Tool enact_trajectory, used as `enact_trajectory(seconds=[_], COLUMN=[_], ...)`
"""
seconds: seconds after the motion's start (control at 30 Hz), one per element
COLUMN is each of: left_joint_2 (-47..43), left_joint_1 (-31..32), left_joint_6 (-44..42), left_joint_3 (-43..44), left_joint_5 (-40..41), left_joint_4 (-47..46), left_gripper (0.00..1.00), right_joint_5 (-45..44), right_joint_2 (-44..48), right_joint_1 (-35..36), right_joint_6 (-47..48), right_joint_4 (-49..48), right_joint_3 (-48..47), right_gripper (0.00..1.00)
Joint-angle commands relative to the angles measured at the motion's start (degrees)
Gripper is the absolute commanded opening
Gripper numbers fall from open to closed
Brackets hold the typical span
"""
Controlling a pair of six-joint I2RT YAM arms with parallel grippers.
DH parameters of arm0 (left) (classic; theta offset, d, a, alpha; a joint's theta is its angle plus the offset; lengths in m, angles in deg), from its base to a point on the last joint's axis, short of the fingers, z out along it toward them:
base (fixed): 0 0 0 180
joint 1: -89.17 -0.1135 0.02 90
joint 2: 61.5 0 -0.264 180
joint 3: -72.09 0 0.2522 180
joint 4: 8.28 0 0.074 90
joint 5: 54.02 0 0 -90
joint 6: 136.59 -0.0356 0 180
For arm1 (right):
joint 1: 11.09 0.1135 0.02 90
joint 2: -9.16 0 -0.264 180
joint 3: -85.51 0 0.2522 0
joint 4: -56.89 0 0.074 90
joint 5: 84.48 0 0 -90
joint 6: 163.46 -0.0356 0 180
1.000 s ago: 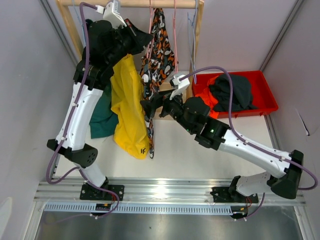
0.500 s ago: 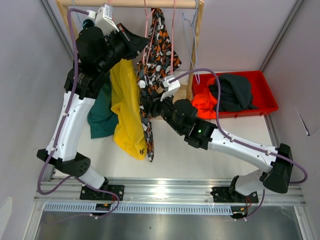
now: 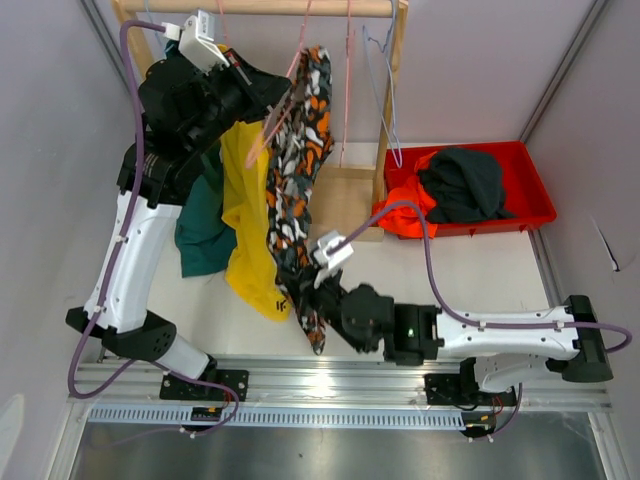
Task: Remove the shorts from the hanger
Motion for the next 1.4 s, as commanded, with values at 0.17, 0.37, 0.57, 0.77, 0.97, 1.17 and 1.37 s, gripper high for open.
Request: enact_trajectory(seconds=[0.17, 0.37, 0.57, 0.77, 0.97, 1.17, 1.37], left_joint_2=[-2.47, -7.73, -19.75, -26.37, -22.69, -11.98, 0.67], left_joint_1=[-0.66, -0.57, -0.57, -0.57, -0.57, -0.66, -0.66], left_joint_6=[-3.93, -3.84, -3.67, -3.84, -6.12, -8.06, -8.06], left_joint_3=[0.45, -4.81, -16.93, -21.0, -17.05, -6.87, 5.88], left_joint_5=[6.01, 1.36, -0.06, 0.47, 2.4, 6.26, 9.08], left_joint_4=[-5.2, -0.89, 1.93, 3.68, 2.46, 0.09, -1.94], left_gripper=[0.0, 0.0, 0.0, 0.0, 0.0, 0.0, 0.0], right_joint_5=[-14.05, -13.11, -4.05, 2.73, -5.48, -24.41, -37.69], right_joint_2=[0.91, 1.09, 1.0, 1.53, 14.6, 28.75, 33.61], right_joint_1=[9.97, 4.62, -10.75, -22.63, -17.12, -0.86, 8.12], right_joint_6=[-8.29, -2.15, 4.53, 3.05, -4.95, -9.61, -10.41], right_joint_4=[5.89, 2.55, 2.72, 8.52, 12.74, 26.59, 37.43], right_joint_3=[5.02, 3.01, -3.84, -8.69, 3.07, 8.55, 2.75], right_gripper=[0.0, 0.0, 0.0, 0.0, 0.0, 0.0, 0.0])
